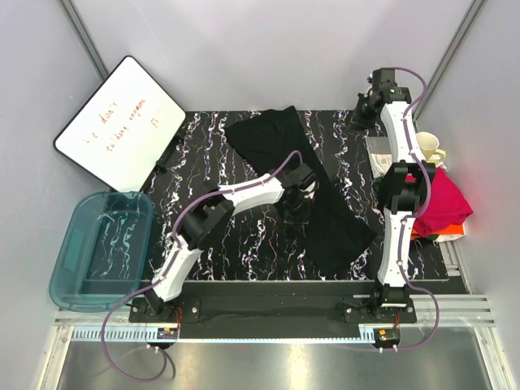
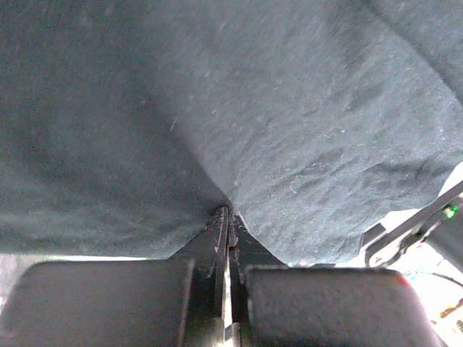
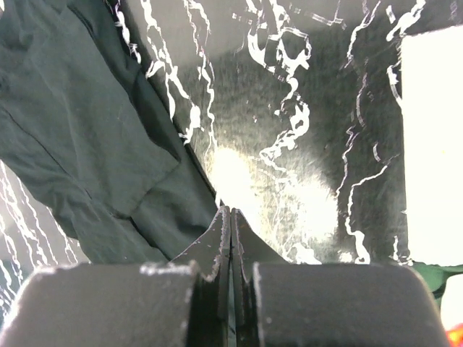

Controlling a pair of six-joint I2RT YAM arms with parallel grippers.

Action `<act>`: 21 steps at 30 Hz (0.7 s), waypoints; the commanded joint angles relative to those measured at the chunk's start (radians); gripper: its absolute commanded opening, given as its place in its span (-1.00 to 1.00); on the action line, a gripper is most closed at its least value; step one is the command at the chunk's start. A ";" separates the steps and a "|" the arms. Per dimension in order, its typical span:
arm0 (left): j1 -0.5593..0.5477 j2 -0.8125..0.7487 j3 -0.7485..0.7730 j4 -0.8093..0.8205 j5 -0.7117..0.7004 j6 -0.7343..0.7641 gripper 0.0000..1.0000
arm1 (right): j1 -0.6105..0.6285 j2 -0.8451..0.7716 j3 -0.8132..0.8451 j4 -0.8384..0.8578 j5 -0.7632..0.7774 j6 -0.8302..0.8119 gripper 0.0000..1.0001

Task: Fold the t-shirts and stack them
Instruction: Rotate the tshirt 90 degrees

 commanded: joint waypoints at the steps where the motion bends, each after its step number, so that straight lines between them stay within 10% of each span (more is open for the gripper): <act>1: 0.052 -0.097 -0.188 -0.072 -0.062 0.014 -1.00 | 0.013 -0.080 -0.025 -0.010 -0.042 -0.003 -1.00; 21: 0.297 -0.413 -0.302 -0.292 -0.243 0.227 -1.00 | 0.165 -0.053 -0.085 -0.065 -0.125 -0.052 -1.00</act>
